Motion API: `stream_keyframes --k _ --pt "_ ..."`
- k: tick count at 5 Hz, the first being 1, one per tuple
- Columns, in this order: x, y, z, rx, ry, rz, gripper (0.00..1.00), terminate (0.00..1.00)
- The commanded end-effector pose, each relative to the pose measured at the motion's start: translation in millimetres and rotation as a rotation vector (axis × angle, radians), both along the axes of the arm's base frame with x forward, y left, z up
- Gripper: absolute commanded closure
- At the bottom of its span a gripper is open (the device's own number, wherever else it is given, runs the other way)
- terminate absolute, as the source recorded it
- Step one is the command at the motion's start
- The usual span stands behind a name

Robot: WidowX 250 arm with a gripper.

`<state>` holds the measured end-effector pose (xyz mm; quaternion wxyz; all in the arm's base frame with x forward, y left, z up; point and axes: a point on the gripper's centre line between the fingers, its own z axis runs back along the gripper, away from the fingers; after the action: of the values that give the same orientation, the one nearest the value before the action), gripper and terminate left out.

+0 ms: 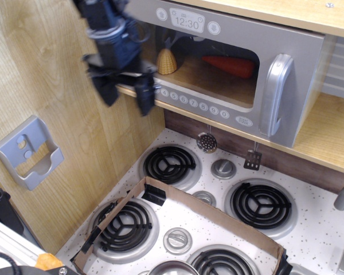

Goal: Open microwave

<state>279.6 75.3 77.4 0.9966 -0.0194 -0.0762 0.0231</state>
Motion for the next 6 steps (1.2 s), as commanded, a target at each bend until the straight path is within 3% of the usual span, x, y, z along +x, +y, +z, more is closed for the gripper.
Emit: stream_keyframes --k 1,2,6 --pt "-8.8 -57.6 21.8 -0.008 -0.113 0.084 0.0 0.0" --pt "-7.8 -78.4 25.1 -0.029 -0.145 0.066 0.0 0.0" --pt "39.0 -138.1 31.6 -0.067 -0.13 -0.013 0.0 0.0"
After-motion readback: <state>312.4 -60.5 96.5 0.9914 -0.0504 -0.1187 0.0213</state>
